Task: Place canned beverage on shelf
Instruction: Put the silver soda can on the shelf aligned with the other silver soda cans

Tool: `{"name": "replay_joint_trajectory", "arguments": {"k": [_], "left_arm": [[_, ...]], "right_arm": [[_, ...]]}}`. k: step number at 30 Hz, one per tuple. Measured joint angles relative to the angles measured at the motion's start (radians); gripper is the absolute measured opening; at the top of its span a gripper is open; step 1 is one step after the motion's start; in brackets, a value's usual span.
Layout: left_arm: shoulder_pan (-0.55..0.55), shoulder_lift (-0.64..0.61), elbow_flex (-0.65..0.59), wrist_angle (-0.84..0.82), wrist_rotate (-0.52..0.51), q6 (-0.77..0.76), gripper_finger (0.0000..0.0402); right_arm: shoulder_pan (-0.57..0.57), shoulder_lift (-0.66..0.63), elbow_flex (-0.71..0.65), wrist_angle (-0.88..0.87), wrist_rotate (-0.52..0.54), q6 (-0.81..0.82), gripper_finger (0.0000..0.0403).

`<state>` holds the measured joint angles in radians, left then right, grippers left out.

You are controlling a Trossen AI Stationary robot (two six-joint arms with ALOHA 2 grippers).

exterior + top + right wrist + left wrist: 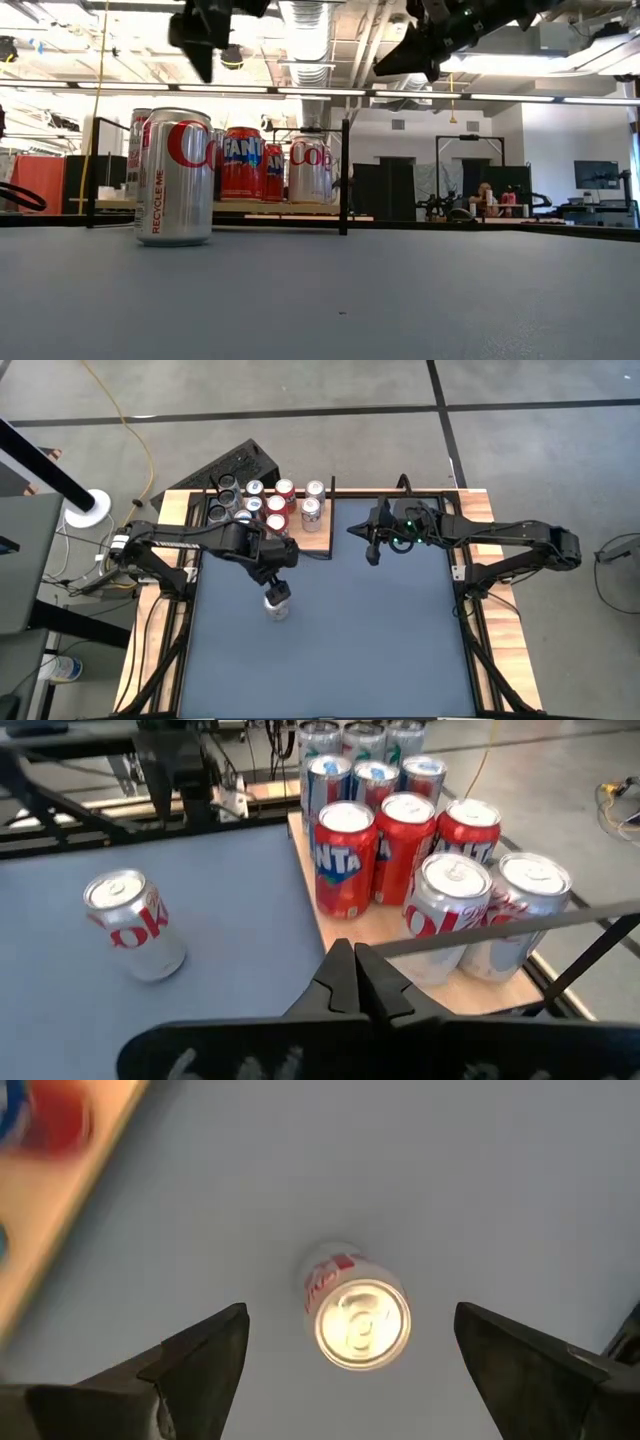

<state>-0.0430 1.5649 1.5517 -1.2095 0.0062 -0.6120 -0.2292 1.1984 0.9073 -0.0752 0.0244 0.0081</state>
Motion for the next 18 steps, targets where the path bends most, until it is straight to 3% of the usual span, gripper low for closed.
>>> {"name": "replay_joint_trajectory", "arguments": {"k": [3,10,18], "left_arm": [[-0.014,0.006,-0.003,-0.011,-0.012,-0.123,0.0339],[-0.037,0.008,-0.004,-0.012,-0.164,-0.384,0.0339],[-0.106,0.008,-0.066,0.002,-0.172,-0.633,0.0339]], "right_arm": [[0.017,0.000,0.000,-0.027,0.000,0.008,0.0000],[0.058,0.000,0.000,-0.089,-0.004,0.002,0.0000],[0.109,0.000,0.000,-0.117,-0.003,-0.017,0.0000]]}}
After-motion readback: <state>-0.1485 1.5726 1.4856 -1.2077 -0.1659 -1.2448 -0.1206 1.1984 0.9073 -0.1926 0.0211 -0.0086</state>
